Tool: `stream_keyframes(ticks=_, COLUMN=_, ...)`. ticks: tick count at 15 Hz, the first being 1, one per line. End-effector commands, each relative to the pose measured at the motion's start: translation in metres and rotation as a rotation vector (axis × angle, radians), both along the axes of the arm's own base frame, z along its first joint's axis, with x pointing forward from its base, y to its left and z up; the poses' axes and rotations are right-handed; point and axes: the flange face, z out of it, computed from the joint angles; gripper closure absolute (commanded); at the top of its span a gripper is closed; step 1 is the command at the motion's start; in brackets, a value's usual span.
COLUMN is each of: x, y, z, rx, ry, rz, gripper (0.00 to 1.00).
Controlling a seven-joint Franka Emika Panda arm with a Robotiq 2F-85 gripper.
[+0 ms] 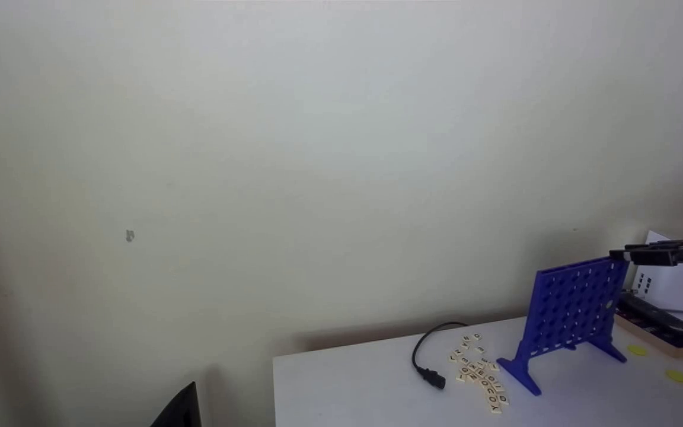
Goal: Put one yellow chip inside the blue gameboard.
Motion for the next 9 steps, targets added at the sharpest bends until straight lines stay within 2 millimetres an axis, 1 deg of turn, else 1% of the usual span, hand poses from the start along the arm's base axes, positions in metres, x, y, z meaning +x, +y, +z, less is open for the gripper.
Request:
stream_keyframes(ticks=1, x=-0.009, y=0.006, z=0.005, rx=0.005, ry=-0.019, rz=-0.005, gripper=0.01)
stream_keyframes(ticks=3, x=-0.011, y=0.008, z=0.014, rx=0.011, ry=-0.035, rz=-0.006, gripper=0.00)
stream_keyframes(ticks=6, x=-0.016, y=0.010, z=0.035, rx=0.019, ry=-0.075, rz=-0.014, gripper=0.00)
stream_keyframes(ticks=9, x=-0.026, y=0.013, z=0.055, rx=0.030, ry=-0.084, rz=-0.041, gripper=0.00)
